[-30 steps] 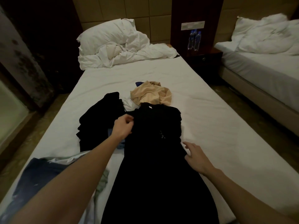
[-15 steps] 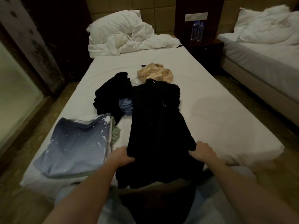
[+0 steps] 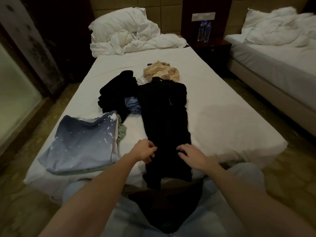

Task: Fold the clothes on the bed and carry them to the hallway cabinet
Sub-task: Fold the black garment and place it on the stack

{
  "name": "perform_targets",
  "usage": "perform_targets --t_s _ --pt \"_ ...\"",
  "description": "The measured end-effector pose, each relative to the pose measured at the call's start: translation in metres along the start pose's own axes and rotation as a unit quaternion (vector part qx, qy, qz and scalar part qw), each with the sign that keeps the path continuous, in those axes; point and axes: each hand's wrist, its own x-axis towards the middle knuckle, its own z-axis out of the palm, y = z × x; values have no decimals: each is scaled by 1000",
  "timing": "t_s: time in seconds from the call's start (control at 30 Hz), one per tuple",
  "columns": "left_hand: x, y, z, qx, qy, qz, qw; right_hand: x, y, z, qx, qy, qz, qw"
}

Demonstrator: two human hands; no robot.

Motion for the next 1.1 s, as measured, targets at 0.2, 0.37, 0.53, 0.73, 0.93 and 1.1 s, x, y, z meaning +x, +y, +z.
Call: perform_targets --t_s 0.2,0.37,0.53,0.73,0.93,1.1 --pt "8 -39 0 413 -65 263 870 -11 31 7 -297 -60 -91 949" --pt "11 -49 6 514 -113 292 798 -10 25 11 -392 -27 -111 913" --pt "21 -51 19 483 -59 317 814 6 28 17 -344 18 -141 928" --pt "29 -46 15 215 -6 221 951 17 28 -6 -90 -4 -36 995" --pt "40 -29 -12 -123 40 36 991 41 7 -40 221 89 91 967" --pt "64 -7 -55 -274 111 64 953 93 -18 -87 311 194 82 927"
